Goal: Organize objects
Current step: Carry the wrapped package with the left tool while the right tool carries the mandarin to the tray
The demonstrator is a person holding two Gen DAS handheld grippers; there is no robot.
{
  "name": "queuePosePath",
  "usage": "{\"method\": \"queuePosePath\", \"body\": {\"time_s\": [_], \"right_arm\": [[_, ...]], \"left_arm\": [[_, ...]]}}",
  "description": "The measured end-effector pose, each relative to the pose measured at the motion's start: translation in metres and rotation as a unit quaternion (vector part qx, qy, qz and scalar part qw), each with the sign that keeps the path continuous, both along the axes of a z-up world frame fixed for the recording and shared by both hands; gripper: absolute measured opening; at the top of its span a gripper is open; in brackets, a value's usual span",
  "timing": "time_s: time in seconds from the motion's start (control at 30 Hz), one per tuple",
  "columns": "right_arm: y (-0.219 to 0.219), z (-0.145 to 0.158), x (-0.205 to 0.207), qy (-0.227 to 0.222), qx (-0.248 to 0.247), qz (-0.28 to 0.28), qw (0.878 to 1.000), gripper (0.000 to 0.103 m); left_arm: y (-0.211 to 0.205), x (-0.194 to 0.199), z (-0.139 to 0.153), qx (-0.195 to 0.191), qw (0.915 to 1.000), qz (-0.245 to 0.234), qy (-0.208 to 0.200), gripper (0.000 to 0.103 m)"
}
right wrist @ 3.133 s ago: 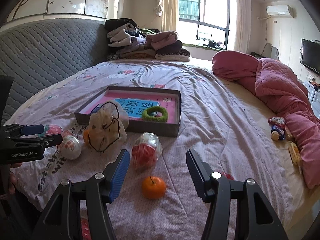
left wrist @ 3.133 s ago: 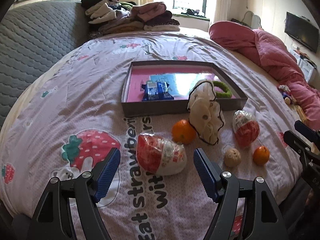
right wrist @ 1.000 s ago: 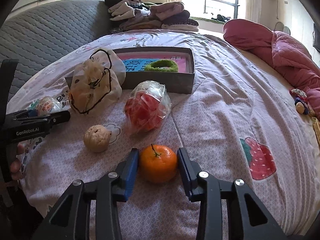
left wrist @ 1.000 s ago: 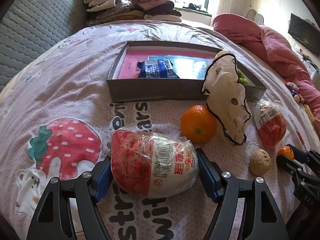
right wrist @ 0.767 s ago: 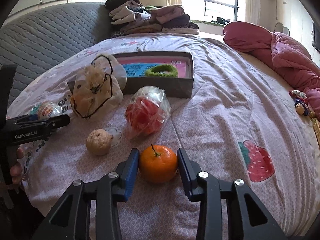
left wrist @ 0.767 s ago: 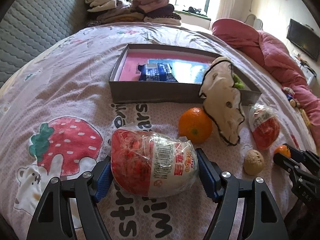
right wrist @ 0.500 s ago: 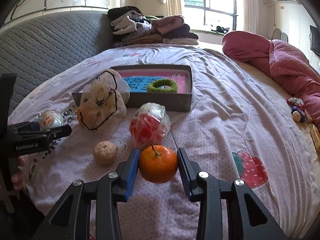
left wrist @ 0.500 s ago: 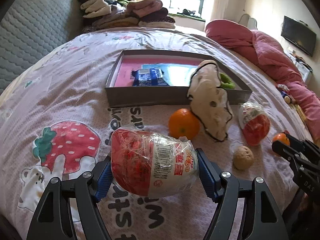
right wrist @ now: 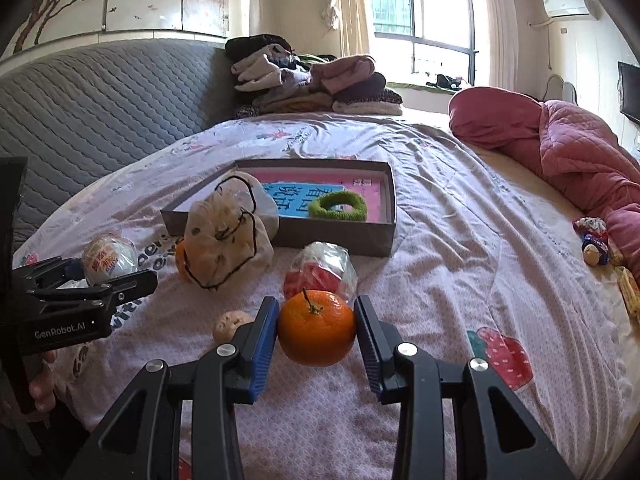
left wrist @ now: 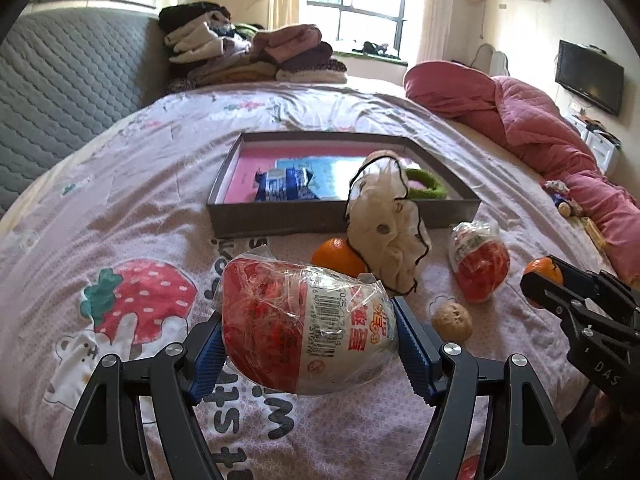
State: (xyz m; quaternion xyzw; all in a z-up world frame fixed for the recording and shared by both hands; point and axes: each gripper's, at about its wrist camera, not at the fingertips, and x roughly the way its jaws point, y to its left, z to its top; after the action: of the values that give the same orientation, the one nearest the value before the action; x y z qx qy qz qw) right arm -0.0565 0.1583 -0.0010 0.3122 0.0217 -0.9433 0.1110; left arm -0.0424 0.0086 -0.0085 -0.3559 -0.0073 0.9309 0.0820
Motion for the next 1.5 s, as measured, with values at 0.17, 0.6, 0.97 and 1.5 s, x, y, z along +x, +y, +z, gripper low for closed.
{"method": "queuePosePath", "body": {"time_s": [0.17, 0.6, 0.97, 1.5], "right_arm": [[-0.003, 0.006, 0.002, 0.010, 0.000, 0.005, 1.000, 0.039], [-0.015, 0.029, 0.001, 0.039, 0.001, 0.006, 0.999, 0.039], [-0.022, 0.041, -0.014, 0.050, -0.003, 0.018, 0.999, 0.039], [-0.020, 0.062, -0.054, 0.065, -0.002, 0.017, 0.998, 0.039]], "left_arm": [[0.000, 0.002, 0.003, 0.003, 1.0000, 0.000, 0.000, 0.076], [-0.008, 0.005, 0.027, 0.009, 0.9994, 0.009, 0.031, 0.076], [-0.013, -0.009, 0.046, 0.019, 0.9986, 0.018, 0.046, 0.076], [-0.006, -0.052, 0.062, 0.003, 0.9984, 0.026, 0.050, 0.076]]}}
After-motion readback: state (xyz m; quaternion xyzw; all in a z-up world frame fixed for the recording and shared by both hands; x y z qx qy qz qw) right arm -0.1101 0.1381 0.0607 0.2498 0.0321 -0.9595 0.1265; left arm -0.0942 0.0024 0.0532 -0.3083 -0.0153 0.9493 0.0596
